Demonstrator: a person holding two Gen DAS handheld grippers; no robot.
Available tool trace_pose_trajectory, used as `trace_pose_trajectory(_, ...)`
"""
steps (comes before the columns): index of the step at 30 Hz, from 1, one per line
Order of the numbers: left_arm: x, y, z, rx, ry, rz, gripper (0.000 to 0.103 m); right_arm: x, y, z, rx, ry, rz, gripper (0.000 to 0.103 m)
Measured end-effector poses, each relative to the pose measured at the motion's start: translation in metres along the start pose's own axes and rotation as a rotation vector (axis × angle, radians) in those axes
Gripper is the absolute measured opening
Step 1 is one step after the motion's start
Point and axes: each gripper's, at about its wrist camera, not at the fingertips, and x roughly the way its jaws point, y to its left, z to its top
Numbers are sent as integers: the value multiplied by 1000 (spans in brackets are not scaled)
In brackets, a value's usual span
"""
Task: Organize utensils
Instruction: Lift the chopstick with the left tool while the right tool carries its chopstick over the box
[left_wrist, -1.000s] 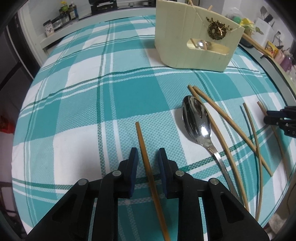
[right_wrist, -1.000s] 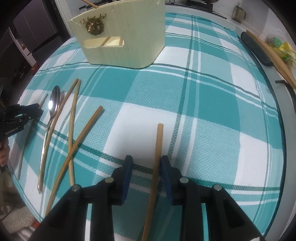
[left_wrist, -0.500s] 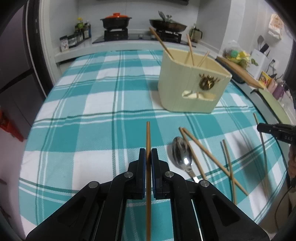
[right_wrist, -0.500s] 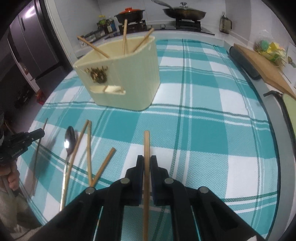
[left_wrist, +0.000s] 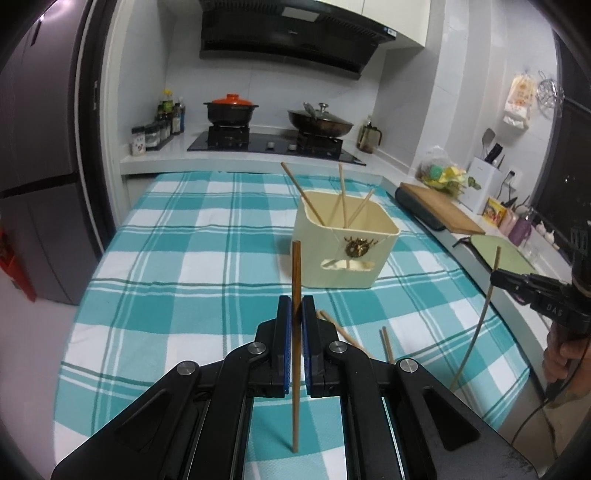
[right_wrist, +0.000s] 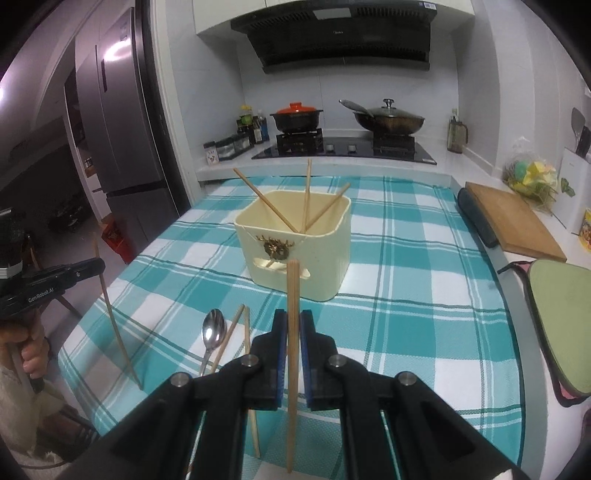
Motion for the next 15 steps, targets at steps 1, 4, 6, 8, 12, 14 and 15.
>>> trace_pose_trajectory(1, -3, -1, 1, -3, -9, -4, 4, -4, 2, 0, -3, -11, 2, 7)
trace_pose_trajectory(4, -12, -4, 4, -6, -37, -17, 3, -17, 7, 0, -7, -50, 3, 7)
trace_pose_trajectory(6, -17, -6, 6, -4, -50, -26, 3, -24, 10, 1, -16, -76, 1, 7)
trace_pose_trajectory(8, -20, -9, 8, 0, -59, -33, 3, -30, 12, 1, -22, -97, -3, 7)
trace_pose_trajectory(12, -26, -13, 11, 4, -75, -49, 3, -39, 14, 3, -12, -136, 5, 7)
trace_pose_trajectory(14, -29, -15, 13, 4, -81, -57, 3, -41, 14, 4, -6, -151, 6, 7)
trace_pose_trajectory(15, -31, -16, 14, 5, -83, -63, 3, -42, 14, 5, -6, -156, 3, 7)
